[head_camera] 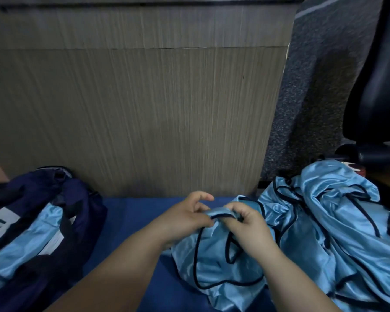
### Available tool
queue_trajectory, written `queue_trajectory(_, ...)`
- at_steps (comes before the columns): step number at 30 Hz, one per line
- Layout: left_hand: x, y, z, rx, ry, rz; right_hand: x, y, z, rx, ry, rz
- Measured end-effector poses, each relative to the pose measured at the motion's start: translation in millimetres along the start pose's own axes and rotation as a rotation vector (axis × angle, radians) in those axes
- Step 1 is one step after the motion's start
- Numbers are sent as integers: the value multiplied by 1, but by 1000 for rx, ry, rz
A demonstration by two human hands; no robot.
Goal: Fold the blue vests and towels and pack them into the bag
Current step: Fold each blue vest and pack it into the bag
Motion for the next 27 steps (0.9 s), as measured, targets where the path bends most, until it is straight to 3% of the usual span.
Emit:
queue_trajectory(7,-10,3,7,-17,-111,-67,-19,-3,7,54,-149,-154)
queue_trajectory(11,-3,-1,8,24,-143,-146,-15,-2,3,-7,39,-94)
queue_trajectory(15,5,-2,4,86,-142,-242,-12,4,7,-131,390,57)
queue_trajectory(17,7,-1,2,135,-176,-318,-11,5,10,-231,439,26)
queue_trajectory(21,3,-2,0,211,-172,-378,-13,5,11,-338,380,-72)
queue_trajectory(27,-4,-2,-5,223,-220,-364,-13,1,11,-304,231,-101)
Point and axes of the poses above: each hand's wrist, its own y-axis away from the middle knuckle, its own x-axis out of the palm, z = x × y, the point moved 1 cm from there along -y, towards the middle knuckle, and after that the axes turned 15 degrees about -x, right-handed, at the moved point
